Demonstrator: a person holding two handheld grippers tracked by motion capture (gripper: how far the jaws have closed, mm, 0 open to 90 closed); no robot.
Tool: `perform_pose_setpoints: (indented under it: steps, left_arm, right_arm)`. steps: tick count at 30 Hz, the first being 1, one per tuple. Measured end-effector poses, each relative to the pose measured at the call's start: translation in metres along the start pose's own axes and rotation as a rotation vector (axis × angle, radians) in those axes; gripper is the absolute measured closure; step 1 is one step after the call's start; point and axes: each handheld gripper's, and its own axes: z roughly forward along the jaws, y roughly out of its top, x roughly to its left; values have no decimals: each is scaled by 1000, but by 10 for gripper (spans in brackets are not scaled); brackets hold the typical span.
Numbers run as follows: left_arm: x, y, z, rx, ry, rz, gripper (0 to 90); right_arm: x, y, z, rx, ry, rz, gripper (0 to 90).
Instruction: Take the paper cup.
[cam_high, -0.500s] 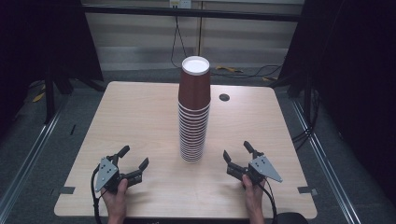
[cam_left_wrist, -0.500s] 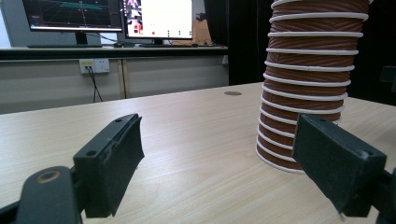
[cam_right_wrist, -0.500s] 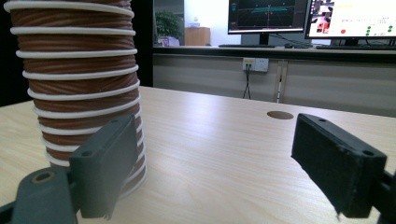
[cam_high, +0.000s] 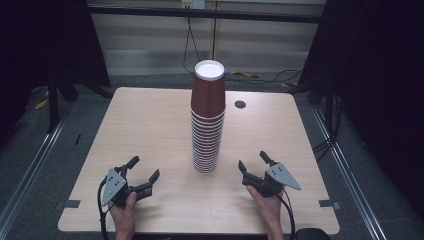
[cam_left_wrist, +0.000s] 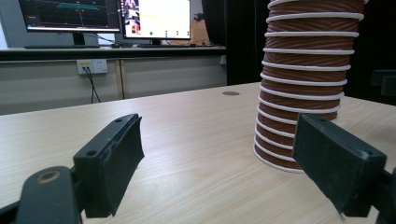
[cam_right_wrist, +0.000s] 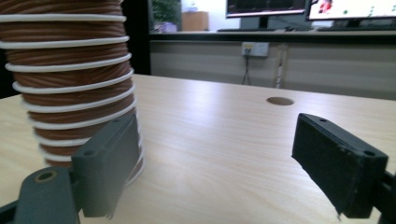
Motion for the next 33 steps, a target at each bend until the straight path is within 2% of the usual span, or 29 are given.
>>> perform_pose_setpoints:
  steps: [4,6,9,10,12,13,14,16,17,19,23,25,27,30,33]
  left_arm:
    - [0,0,0,-2,-2,-2,159]
    - [0,0,0,-2,-3,-2,159]
    - [0,0,0,-2,0,3,159]
    - [1,0,0,-1,2,9,159]
    - [1,0,0,0,2,10,159]
    - [1,0,0,0,2,10,159]
    - [0,0,0,0,1,7,159]
    - [1,0,0,1,1,11,159]
    - [1,0,0,1,1,11,159]
    - [0,0,0,0,-3,8,159]
    - [1,0,0,1,-4,10,159]
    - [0,0,0,0,-6,6,159]
    - [1,0,-1,1,-6,10,159]
    - [1,0,-1,3,-7,13,159]
    - [1,0,-1,0,-9,7,159]
  right_arm:
    - [3,4,3,46,52,2,162]
    - [6,9,1,36,60,-18,174]
    - [8,21,0,52,99,-19,200]
    - [8,24,0,50,104,-16,200]
    - [8,32,0,66,143,20,200]
    - [8,36,1,68,163,26,200]
    - [9,41,1,71,174,10,200]
    - [10,48,1,74,185,-15,200]
    - [10,48,1,74,185,-15,200]
    - [10,60,1,92,215,0,209]
    - [10,73,1,70,240,6,221]
    - [10,81,2,101,269,13,241]
    - [13,90,2,84,280,-4,260]
    - [14,104,2,91,300,-17,274]
    - [13,116,3,109,323,-3,292]
